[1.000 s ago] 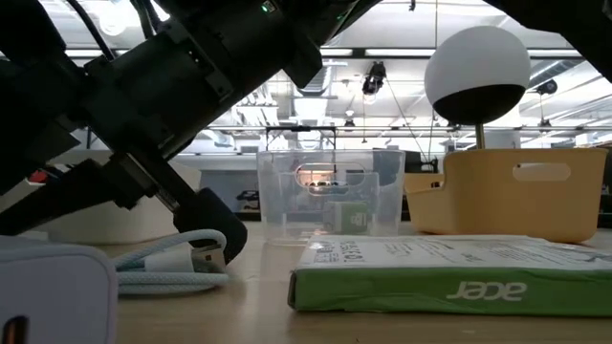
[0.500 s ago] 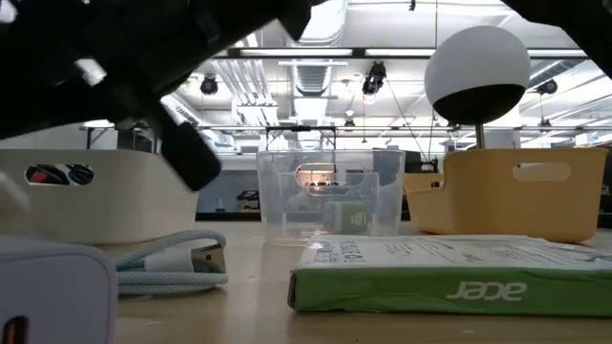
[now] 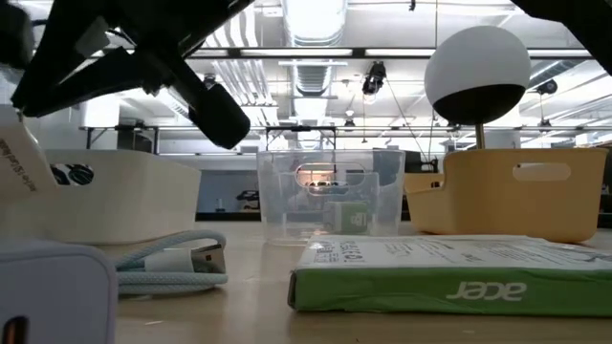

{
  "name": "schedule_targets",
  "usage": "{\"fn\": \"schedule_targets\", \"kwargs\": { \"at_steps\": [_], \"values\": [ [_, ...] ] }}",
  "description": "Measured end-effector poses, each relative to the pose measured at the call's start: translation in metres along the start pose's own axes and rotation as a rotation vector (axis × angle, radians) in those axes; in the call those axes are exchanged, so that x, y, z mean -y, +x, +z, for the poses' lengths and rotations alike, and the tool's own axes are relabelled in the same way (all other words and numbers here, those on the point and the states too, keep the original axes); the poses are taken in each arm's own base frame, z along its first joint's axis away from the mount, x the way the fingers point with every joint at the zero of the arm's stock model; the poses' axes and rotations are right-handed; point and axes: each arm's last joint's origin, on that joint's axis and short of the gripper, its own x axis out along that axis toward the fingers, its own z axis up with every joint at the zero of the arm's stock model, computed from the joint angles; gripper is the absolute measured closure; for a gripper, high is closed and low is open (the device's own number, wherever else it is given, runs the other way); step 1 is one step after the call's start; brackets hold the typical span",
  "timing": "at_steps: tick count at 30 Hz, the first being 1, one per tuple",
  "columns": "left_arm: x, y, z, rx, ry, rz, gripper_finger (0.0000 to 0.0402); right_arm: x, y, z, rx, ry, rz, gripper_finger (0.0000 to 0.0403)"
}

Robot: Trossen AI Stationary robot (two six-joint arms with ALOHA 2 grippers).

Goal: Pick and place items into bin
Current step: Put the left card reader box into the yellow bin

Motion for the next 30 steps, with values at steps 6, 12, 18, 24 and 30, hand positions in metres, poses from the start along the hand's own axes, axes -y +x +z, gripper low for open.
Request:
{"fn": "schedule_targets", "kwargs": {
  "at_steps": [6,12,18,24,30],
  "values": [
    [0.0,0.012,-0.011,-0.026,0.004,0.061,0.0364,-0.005,-0.004,0.002,0.005,-0.019,0.002,0.0395],
    [0.012,0.005,-0.008,-0.007,-0.067,0.012,0.0364,-0.004,-0.004,0.001,0.005,-0.02,-0.001,0.0395],
    [0.028,-0.016,-0.001,0.037,-0.037,-0.086,0.0341,-0.004,-0.004,0.002,0.008,-0.027,-0.003,0.0395],
    [0.022,-0.015,-0.002,0.035,0.004,-0.037,0.026,-0.004,-0.004,0.002,0.009,-0.031,-0.003,0.0395],
    [0.028,-0.023,0.001,0.056,0.005,-0.116,0.0192,-0.004,-0.004,0.002,0.009,-0.029,-0.002,0.0395]
  ]
}}
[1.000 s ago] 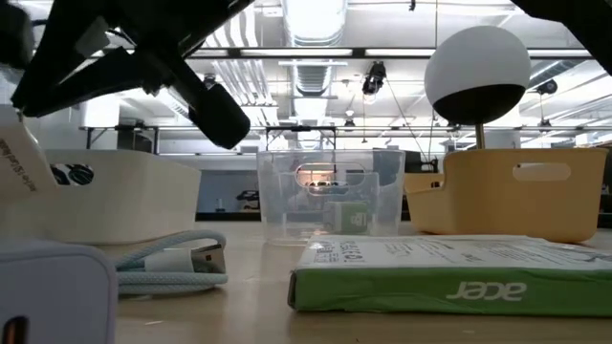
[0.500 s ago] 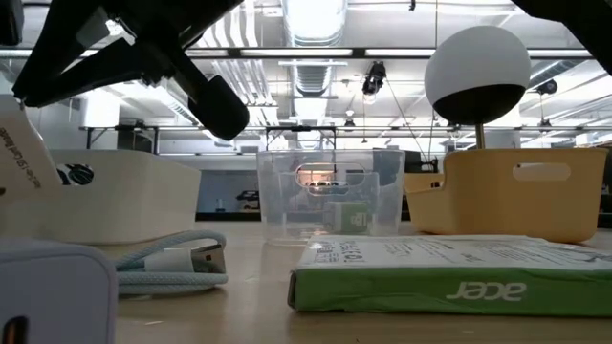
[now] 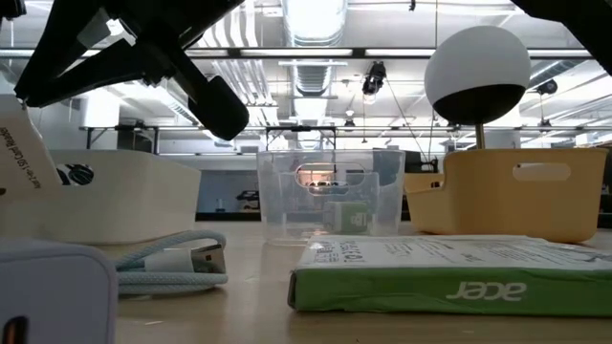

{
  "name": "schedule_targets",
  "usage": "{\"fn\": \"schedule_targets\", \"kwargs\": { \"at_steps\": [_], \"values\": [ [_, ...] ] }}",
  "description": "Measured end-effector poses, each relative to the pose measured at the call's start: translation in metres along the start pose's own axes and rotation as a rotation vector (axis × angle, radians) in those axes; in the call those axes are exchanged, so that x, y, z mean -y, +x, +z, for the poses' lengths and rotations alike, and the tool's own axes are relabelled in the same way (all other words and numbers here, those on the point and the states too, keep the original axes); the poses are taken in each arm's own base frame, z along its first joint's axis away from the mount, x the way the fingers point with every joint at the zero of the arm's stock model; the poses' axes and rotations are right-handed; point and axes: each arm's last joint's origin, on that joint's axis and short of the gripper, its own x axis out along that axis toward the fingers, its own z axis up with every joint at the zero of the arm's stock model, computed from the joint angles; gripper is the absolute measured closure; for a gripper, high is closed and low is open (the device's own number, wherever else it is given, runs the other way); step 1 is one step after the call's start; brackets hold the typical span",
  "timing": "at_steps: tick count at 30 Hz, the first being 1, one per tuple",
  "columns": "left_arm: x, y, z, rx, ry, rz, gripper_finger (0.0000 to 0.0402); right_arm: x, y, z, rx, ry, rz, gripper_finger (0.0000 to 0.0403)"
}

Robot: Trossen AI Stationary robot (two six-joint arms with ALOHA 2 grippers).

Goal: Pick and place items into bin
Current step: Put the left card reader box into the yellow bin

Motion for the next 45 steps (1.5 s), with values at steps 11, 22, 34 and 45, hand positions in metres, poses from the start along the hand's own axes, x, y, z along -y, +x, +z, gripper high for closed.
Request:
{"fn": "schedule_targets", "kwargs": {
  "at_steps": [11,22,34,45],
  "values": [
    [0.012,-0.004,0.001,-0.028,0.045,-0.056,0.0163,0.0,0.0,0.002,0.002,0.003,0.001,0.0395],
    [0.016,-0.009,0.002,-0.054,0.134,-0.068,0.0163,-0.001,-0.001,0.005,0.008,0.002,0.01,0.0395],
    [-0.007,-0.036,0.016,0.03,0.418,0.003,0.0163,-0.002,-0.001,0.004,0.008,0.001,0.011,0.0395],
    [-0.02,-0.025,0.016,-0.065,0.324,-0.037,0.0163,-0.002,-0.001,0.004,0.007,-0.002,0.011,0.0395]
  ]
}}
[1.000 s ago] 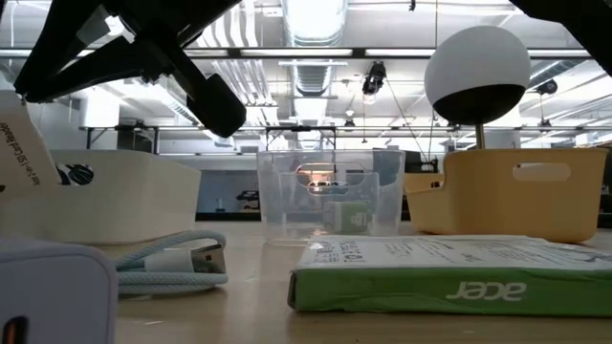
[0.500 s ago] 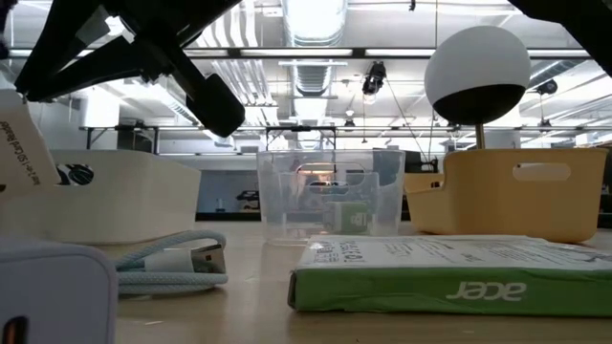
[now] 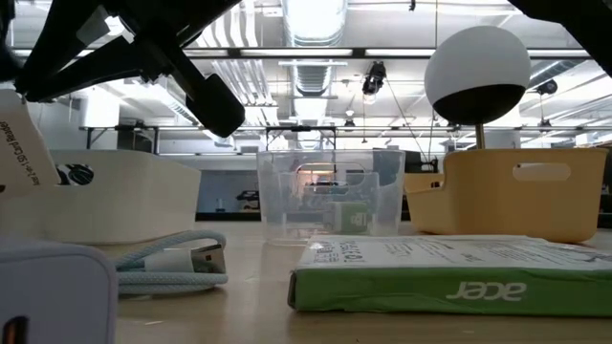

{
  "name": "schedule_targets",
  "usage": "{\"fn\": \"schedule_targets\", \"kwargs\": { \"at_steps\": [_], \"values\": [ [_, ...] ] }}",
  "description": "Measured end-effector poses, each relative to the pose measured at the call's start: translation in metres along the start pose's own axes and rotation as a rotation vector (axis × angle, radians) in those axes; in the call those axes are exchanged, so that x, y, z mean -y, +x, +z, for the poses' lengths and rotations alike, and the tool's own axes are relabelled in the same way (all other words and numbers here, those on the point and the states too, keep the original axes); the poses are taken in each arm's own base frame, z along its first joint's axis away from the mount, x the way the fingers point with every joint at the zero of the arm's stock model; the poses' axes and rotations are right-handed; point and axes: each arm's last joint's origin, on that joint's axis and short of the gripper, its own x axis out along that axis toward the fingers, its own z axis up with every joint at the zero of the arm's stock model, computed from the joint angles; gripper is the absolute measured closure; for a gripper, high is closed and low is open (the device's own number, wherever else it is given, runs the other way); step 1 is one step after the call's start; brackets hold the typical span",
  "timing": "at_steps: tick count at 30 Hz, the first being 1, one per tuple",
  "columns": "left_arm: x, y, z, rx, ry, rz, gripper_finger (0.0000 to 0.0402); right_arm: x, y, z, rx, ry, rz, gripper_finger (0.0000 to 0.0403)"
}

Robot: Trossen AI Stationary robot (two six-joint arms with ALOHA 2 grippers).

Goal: Pick and place items into bin
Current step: Put the left card reader box into the yellow bin

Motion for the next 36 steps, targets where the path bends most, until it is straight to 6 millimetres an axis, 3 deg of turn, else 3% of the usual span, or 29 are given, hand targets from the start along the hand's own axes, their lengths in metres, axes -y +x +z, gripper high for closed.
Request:
{"fn": "schedule_targets", "kwargs": {
  "at_steps": [2,6,11,18,24,30,36],
  "values": [
    [0.0,0.002,-0.002,-0.008,-0.134,0.008,0.0163,0.0,0.0,0.0,0.0,0.001,0.001,0.0395],
    [0.01,0.008,-0.004,-0.029,-0.211,0.02,0.0164,0.0,0.0,0.002,0.004,0.02,0.006,0.0395],
    [0.037,0.016,0.005,-0.045,-0.146,0.075,0.0164,-0.001,0.0,0.005,0.012,0.029,0.023,0.0395],
    [0.064,0.036,0.012,-0.124,-0.065,0.356,0.0165,-0.003,0.0,0.008,0.022,0.041,0.047,0.0395],
    [0.091,0.055,0.018,-0.056,-0.025,0.427,0.0165,-0.003,0.0,0.007,0.019,0.04,0.047,0.0395],
    [0.102,0.048,0.016,-0.007,-0.086,0.426,0.0165,-0.003,0.0,0.007,0.01,0.023,0.05,0.0395],
    [0.115,0.046,0.002,0.07,-0.291,0.406,0.0165,-0.002,0.0,0.011,-0.023,-0.025,0.061,0.0395]
  ]
}}
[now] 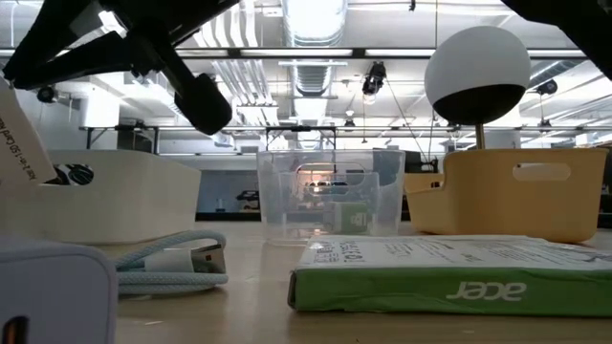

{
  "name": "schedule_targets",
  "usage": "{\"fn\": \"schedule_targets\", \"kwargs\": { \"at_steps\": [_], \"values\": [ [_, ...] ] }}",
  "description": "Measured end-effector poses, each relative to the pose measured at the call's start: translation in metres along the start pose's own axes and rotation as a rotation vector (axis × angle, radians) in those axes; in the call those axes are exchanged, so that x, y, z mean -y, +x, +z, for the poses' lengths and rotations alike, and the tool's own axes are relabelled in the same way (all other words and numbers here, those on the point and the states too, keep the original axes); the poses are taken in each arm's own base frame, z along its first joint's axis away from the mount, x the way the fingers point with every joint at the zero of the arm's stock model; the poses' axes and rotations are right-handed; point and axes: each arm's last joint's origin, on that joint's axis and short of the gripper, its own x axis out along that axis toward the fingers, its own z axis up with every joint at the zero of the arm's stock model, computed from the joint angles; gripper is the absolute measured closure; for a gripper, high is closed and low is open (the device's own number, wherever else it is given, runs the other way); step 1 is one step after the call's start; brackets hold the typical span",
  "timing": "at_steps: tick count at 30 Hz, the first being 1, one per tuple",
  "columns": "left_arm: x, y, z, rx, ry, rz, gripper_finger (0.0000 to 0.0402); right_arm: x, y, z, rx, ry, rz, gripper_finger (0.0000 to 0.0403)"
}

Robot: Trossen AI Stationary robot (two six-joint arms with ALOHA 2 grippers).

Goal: Pick and place items into bin
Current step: Put the left card reader box into the yellow bin

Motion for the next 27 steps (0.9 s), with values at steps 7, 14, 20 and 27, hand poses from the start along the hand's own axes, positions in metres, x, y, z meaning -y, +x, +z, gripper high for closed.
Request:
{"fn": "schedule_targets", "kwargs": {
  "at_steps": [7,14,20,27],
  "values": [
    [0.04,0.026,-0.021,-0.002,0.055,0.078,0.0165,0.0,0.0,0.004,0.001,-0.03,0.009,0.0395],
    [0.05,0.037,-0.034,0.155,0.012,0.422,0.0165,-0.002,0.0,0.004,-0.008,-0.041,0.035,0.0395],
    [0.06,0.045,-0.039,0.207,-0.042,0.318,0.0165,-0.002,0.0,0.005,-0.006,-0.049,0.037,0.0394],
    [0.052,0.053,-0.041,0.227,-0.048,0.365,0.0165,-0.001,0.0,0.006,-0.011,-0.055,0.039,0.0394]
  ]
}}
